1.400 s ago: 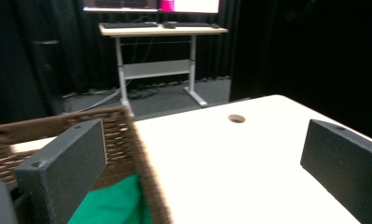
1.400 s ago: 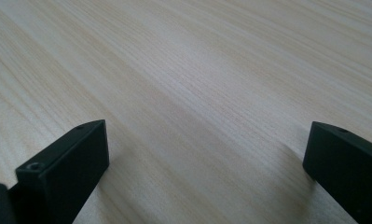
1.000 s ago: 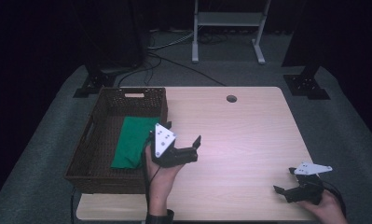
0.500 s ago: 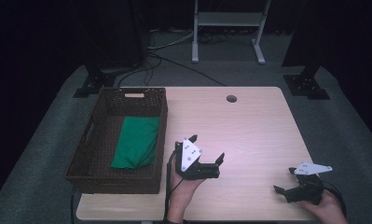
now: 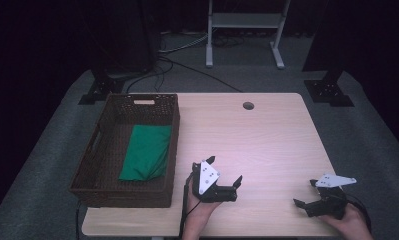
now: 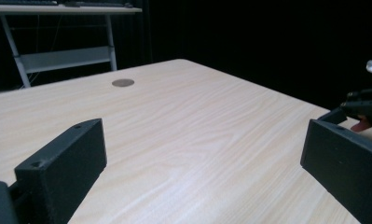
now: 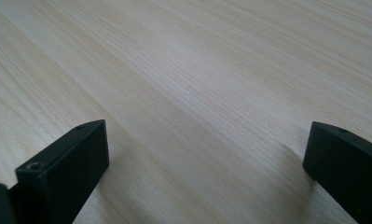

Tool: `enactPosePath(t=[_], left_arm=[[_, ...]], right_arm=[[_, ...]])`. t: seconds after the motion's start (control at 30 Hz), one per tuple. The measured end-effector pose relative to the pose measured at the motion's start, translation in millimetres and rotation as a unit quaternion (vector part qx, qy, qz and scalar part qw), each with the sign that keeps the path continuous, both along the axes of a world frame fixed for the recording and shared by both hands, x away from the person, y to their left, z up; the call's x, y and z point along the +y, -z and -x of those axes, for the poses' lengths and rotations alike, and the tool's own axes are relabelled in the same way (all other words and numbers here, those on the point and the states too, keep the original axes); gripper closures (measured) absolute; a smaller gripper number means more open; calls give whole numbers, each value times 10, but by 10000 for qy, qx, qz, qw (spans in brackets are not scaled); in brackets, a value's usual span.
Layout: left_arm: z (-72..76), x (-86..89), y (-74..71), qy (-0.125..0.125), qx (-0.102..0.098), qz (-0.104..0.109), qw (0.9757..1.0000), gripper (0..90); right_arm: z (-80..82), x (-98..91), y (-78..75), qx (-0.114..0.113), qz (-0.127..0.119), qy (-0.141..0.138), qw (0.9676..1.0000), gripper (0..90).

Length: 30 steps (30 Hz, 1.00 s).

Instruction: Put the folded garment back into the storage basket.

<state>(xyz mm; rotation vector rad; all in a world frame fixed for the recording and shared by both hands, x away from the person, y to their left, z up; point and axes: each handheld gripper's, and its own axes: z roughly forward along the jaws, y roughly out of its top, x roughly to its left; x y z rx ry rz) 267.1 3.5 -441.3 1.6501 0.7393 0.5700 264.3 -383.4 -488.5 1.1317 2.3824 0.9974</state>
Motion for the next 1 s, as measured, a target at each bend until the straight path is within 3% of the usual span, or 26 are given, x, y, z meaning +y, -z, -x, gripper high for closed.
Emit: enactPosePath(t=[0.53,1.0], left_arm=[[63,-26,318,132,142,-15,9998,0],[83,-4,363,102,196,25,9998,0]], right_arm=[[0,0,0,0,2,-2,10000,0],[0,0,0,-1,1,-2,10000,0]])
